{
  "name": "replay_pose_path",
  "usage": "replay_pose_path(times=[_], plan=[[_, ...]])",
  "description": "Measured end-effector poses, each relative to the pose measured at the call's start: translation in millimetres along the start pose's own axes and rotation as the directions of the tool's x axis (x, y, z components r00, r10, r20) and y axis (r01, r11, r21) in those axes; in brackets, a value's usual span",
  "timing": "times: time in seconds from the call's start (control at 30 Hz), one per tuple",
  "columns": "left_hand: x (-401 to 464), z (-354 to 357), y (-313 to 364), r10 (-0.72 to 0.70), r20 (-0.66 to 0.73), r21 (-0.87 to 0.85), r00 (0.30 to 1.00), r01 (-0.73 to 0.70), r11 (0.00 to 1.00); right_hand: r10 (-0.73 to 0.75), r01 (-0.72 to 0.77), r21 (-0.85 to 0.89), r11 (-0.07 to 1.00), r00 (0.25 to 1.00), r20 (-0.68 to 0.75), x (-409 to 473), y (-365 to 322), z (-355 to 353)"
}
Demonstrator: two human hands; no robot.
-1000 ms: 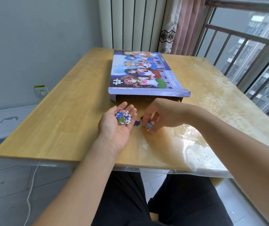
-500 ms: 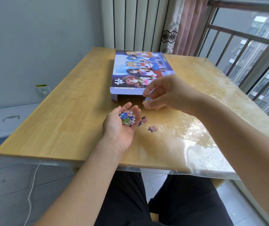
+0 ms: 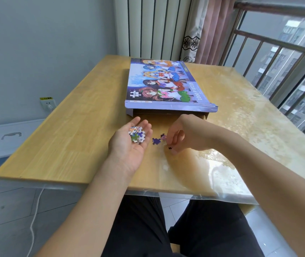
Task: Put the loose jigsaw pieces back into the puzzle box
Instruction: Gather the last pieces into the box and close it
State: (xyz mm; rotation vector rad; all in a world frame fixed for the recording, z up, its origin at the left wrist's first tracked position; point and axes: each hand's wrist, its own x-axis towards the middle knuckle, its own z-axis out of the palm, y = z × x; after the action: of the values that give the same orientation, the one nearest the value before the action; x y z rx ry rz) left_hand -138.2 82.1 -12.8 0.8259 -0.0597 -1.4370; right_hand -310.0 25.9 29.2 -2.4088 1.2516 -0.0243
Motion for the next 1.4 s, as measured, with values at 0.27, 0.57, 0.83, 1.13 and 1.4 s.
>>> replay_pose_path(times=[0.27, 0.57, 0.83, 1.13, 1.4], plan=[[-3, 2, -6, 0.001, 0.009, 0.021, 1.0, -0.001, 1.0, 0.019, -0.017, -0.033, 0.999, 0.998, 0.062, 6, -3, -3], [-2, 2, -6, -0.007, 0.0, 0.021, 1.0, 0.007, 1.0, -0.039, 0.046, -0.069, 0.997, 0.995, 0.097, 1, 0, -1], [-2, 4, -8, -0.024, 0.017, -0.012, 1.0, 0.024, 1.0, -0.055, 0.116, 0.627, 0.771, 0.992, -0.116, 5, -18, -21], [2, -1, 3, 0.016, -0.008, -0.016, 1.0, -0.016, 1.0, -0.016, 0.001, -0.097, 0.995, 0.988, -0.151, 26, -19, -10], [4, -5, 5, 0.006, 0.004, -0.006, 1.0, -0.006, 1.0, 0.069, -0.074, -0.054, 0.996, 0.994, -0.084, 31, -9, 1]])
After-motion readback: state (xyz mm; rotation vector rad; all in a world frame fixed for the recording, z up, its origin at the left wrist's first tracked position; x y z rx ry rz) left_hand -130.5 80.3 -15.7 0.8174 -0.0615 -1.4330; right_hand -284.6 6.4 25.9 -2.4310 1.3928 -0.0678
